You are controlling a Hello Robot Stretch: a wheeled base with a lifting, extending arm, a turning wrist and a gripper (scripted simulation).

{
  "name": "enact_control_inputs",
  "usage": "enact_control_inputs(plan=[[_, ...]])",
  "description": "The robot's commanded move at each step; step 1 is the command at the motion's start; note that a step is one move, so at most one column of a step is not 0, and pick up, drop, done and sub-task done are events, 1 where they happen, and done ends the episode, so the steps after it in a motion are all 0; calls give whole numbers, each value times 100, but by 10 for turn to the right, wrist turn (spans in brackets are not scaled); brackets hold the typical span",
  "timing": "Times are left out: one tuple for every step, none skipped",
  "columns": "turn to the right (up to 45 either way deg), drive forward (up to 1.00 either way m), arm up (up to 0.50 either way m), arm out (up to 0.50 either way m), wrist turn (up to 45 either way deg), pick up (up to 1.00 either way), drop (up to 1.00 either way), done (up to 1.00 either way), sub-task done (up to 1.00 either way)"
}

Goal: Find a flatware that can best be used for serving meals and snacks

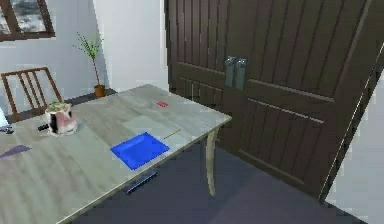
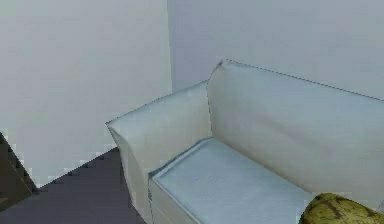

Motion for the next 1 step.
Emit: enact_control_inputs(plan=[[-150, 0, 0, 0, 0, 0, 0, 0, 0]])
